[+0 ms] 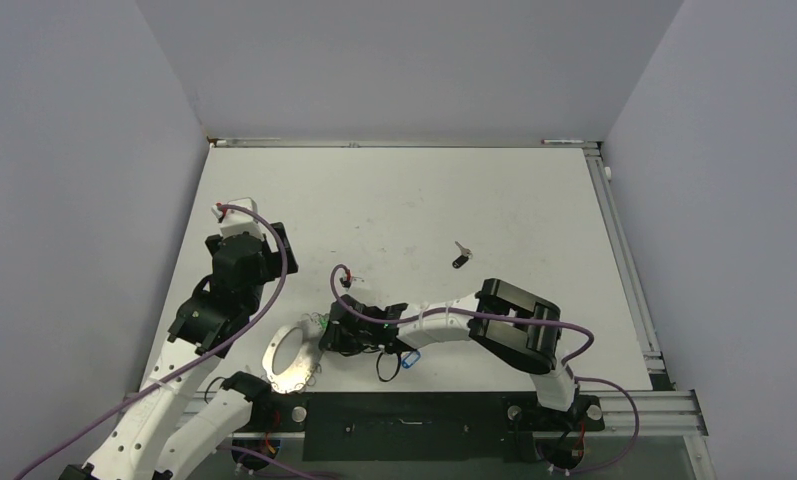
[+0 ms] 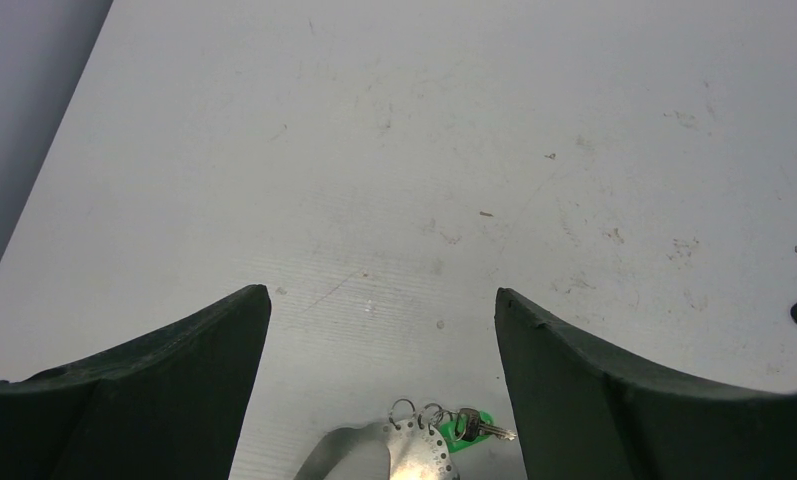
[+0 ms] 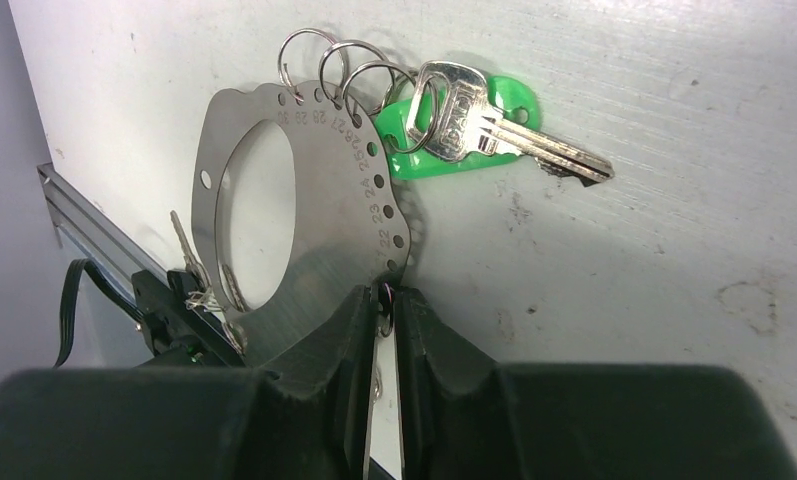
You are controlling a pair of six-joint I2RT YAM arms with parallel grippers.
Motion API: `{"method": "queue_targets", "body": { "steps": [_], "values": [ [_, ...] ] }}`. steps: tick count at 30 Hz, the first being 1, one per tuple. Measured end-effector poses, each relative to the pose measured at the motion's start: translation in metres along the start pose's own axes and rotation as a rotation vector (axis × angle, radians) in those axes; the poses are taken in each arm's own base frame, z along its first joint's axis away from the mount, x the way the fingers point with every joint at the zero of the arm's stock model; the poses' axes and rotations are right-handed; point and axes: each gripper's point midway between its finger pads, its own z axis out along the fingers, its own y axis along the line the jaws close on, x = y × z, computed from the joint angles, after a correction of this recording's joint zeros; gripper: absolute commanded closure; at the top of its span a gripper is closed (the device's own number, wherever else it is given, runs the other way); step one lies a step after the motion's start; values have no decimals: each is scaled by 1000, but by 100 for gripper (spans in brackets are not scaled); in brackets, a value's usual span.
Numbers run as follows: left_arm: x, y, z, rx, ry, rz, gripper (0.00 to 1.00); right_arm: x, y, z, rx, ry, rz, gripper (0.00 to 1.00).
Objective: Put the keys on the keyring
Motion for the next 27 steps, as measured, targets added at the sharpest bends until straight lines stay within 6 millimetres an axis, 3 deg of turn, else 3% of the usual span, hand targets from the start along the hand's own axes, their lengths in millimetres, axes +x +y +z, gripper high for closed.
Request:
{"method": "queue_targets", "body": {
  "steps": [3,7,14,18,21,26,27],
  "values": [
    [0,0,0,0,0,0,20,0,0,0,0,1,-5,86],
    [1,0,0,0,1,1,20,1,0,-1,5,-3,-18,95],
    [1,0,0,-1,2,4,20,-1,-9,-11,62,-18,-54,95],
    [3,-2,0,15,8,12,15,-9,-11,-23,104,-33,-121,95],
    [4,-9,-3,67,11,24,9,-23,-2,-39,96,-64,-214,95],
    [1,-27,-13,196,-1,30,0,-63,21,-92,3,-155,-348,95],
    [0,-31,-16,223,-4,29,3,-73,22,-104,-13,-179,-360,95]
  ]
}}
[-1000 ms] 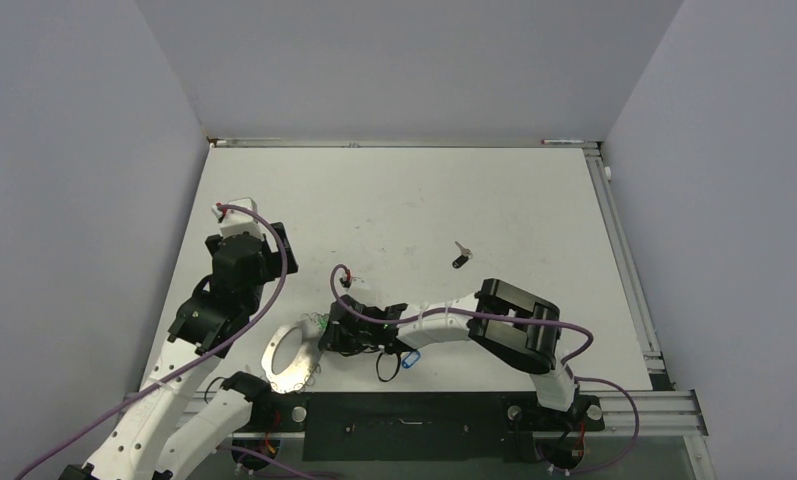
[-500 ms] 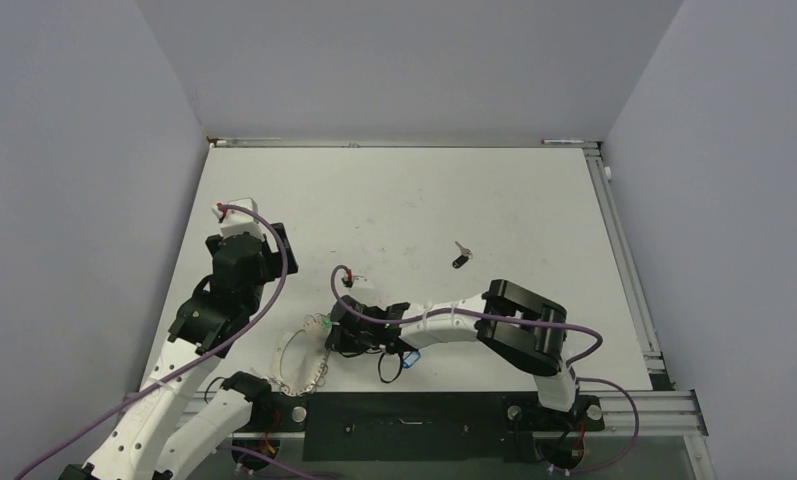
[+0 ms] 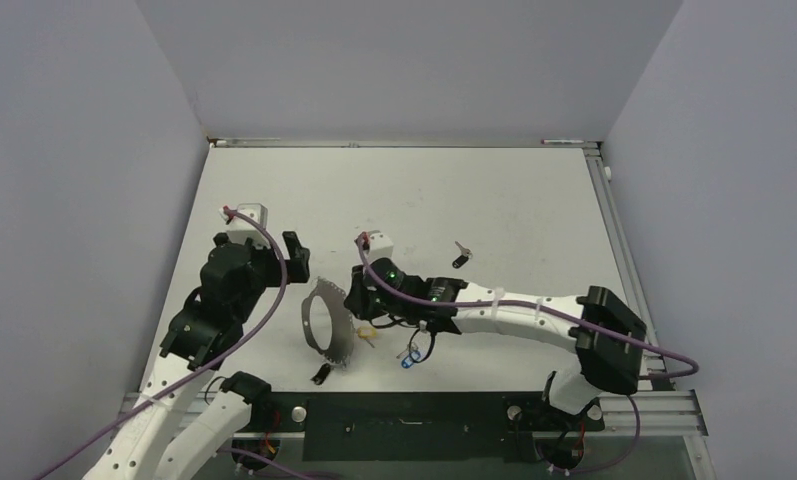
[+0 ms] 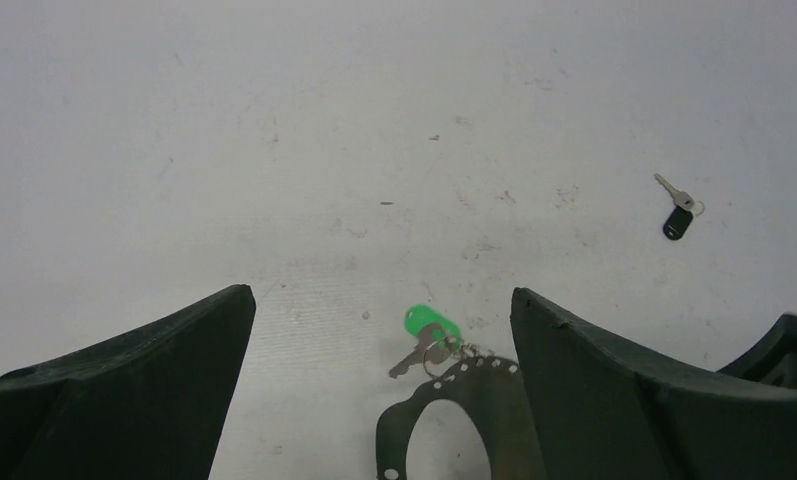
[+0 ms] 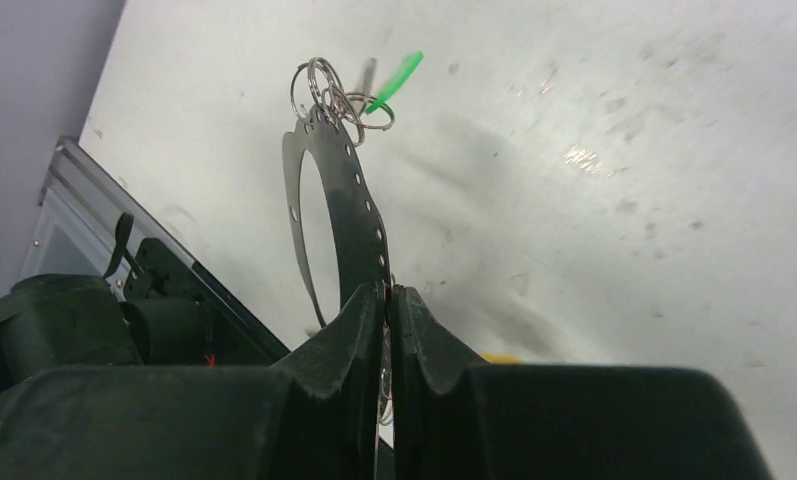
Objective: Put the keys on the keyring
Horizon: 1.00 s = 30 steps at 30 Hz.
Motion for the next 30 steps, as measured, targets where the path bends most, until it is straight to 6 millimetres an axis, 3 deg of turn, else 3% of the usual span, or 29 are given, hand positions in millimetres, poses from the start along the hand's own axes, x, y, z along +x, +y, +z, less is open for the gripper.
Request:
{"method": "queue_targets", "body": {
  "steps": [6,12,21,25,30],
  "values": [
    [-7,-27,-11,176,-47,8,4,-60,-20,-45,-35,-144,-99,95],
    [-7,-61,-23,389,-80,31,4,-79,-24,-77,-73,-178,-230,95],
    [3,-109,-45,691,-38,67,4,-120,-28,-147,-182,-298,-306,95],
    [-1,-128,-62,831,-47,70,4,-125,-22,-164,-234,-320,-326,95],
    [-3,-143,-74,948,-48,68,3,-118,-13,-168,-299,-293,-341,95]
  ]
}}
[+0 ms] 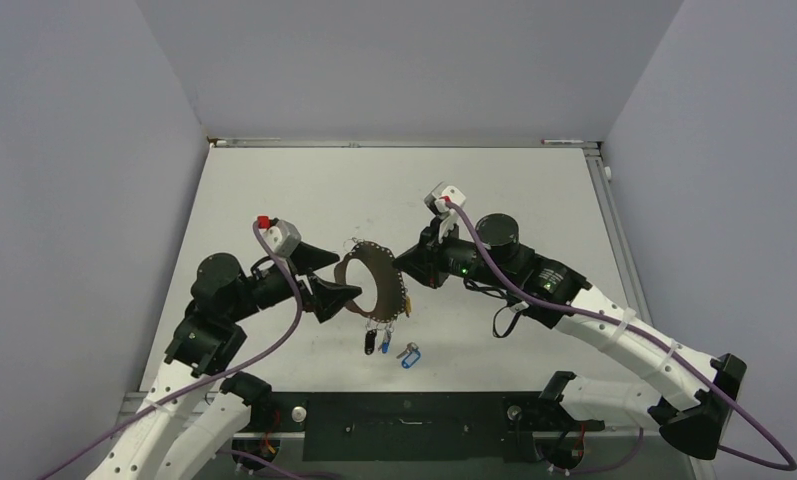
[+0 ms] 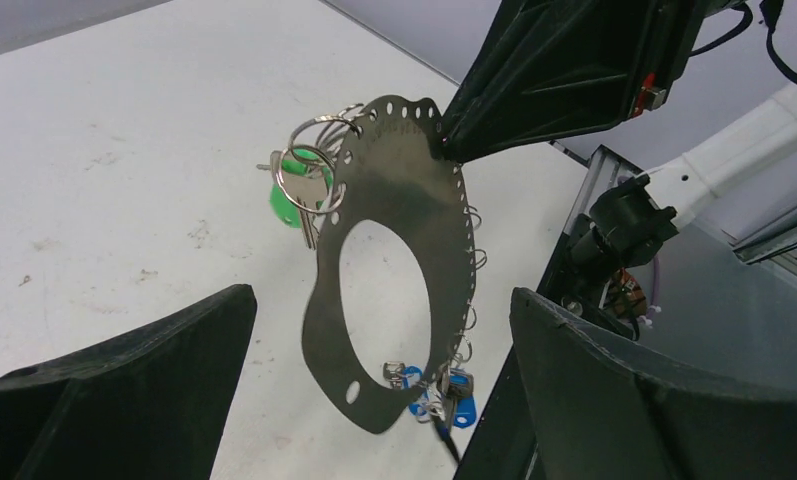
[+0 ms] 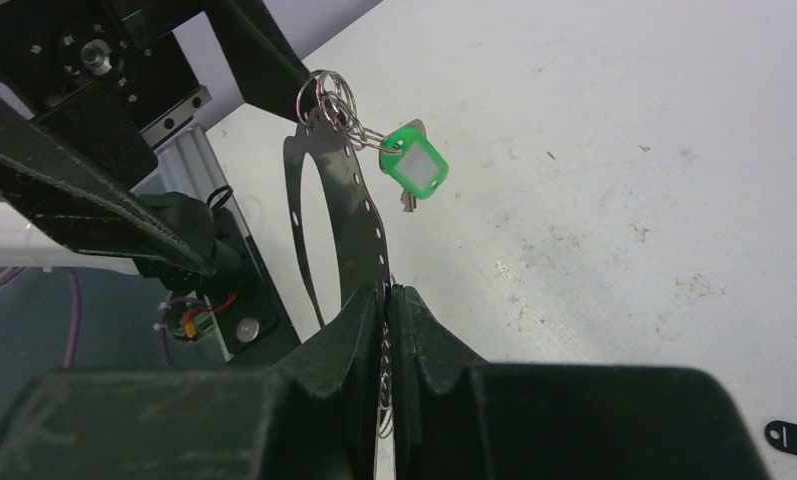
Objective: Put the keys on the keyring
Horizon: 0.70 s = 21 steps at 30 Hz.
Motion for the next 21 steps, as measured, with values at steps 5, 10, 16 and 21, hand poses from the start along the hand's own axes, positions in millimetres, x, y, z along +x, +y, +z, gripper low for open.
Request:
{"method": "queue_targets", "body": {
  "steps": [5,10,16,21],
  "values": [
    [3,1,4,13,16,-16,30,0,10,-4,-53,6,-2,95],
    [4,-9,8,76,23,-50,100,-6,16,-8,-92,-11,-2,95],
    [0,-15,12,124,19,-79,100,-8,10,-8,-72,-16,9,95],
    [2,-10,14,96,22,-90,100,-9,3,-11,-36,-3,18,95]
  ]
}}
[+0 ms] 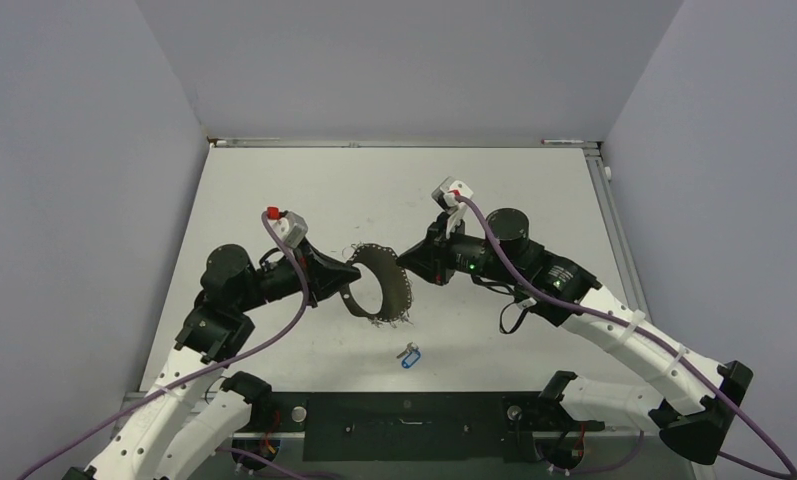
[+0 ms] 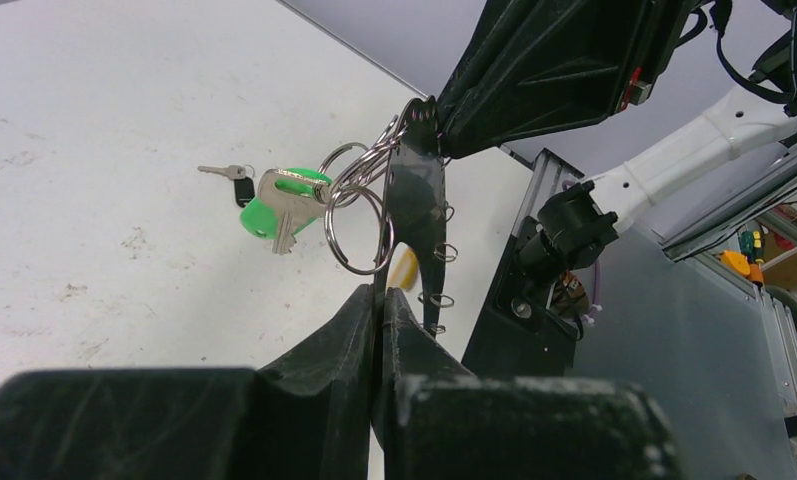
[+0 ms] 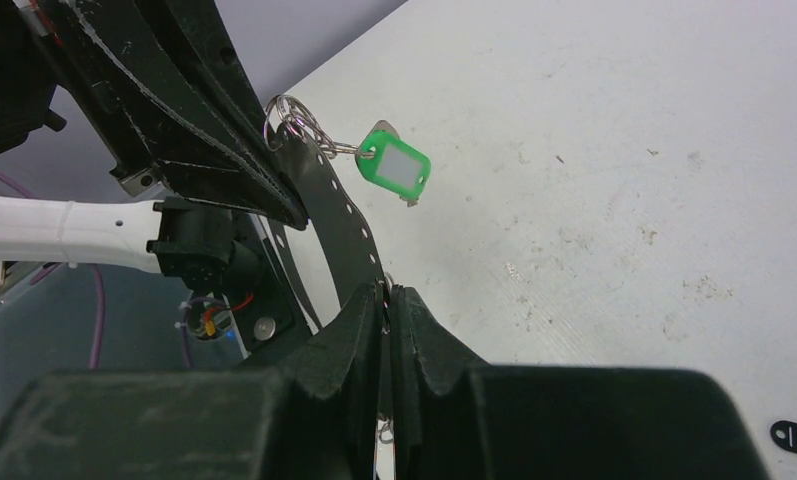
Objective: Put the keys on the keyring
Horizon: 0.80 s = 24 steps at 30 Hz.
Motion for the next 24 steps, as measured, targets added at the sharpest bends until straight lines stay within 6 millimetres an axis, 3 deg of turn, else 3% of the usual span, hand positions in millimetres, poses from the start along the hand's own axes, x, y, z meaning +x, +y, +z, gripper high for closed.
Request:
{"method": "queue_targets", "body": {
  "steps": [9,14,18,24],
  "values": [
    [-6,4,-1,-29,-18,-20,100,-4,-5,-4,13,3,-7,95],
    [-8,39,-9,-196,-44,-55,100,-16,-32,-21,130,-37,-1,95],
    [-5,44,-10,-229,-39,-67,100,-27,-32,-29,146,-71,-8,93],
    [-4,42,-11,-216,-32,-68,100,-25,-30,-24,118,-67,-27,53]
  ]
}}
